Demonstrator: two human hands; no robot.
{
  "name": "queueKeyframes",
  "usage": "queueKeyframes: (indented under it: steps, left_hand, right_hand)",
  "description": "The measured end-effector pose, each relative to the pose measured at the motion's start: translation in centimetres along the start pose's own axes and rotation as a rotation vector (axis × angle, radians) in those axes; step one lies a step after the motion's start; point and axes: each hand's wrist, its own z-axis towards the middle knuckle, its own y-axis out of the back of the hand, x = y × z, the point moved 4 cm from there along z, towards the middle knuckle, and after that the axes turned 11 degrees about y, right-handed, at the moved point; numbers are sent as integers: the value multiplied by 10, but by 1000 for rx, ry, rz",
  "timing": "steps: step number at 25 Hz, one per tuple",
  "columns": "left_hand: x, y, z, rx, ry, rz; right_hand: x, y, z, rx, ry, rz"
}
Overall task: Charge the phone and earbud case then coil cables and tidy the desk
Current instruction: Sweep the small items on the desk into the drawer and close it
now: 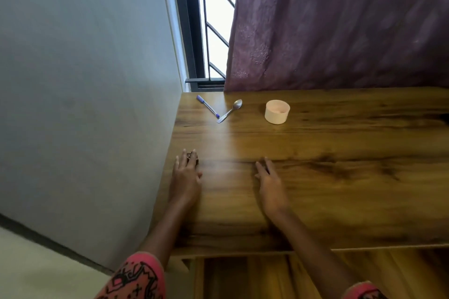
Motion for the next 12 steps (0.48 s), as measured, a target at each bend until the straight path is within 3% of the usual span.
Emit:
queueKeyframes:
  steps: [7,12]
  left_hand:
    - [2,5,-11,-223,-68,-160]
    - [1,8,-54,-200,-138,-238]
  right_hand:
    - [4,0,-7,-85,77,-259]
    - [4,6,-31,-46,45,-37]
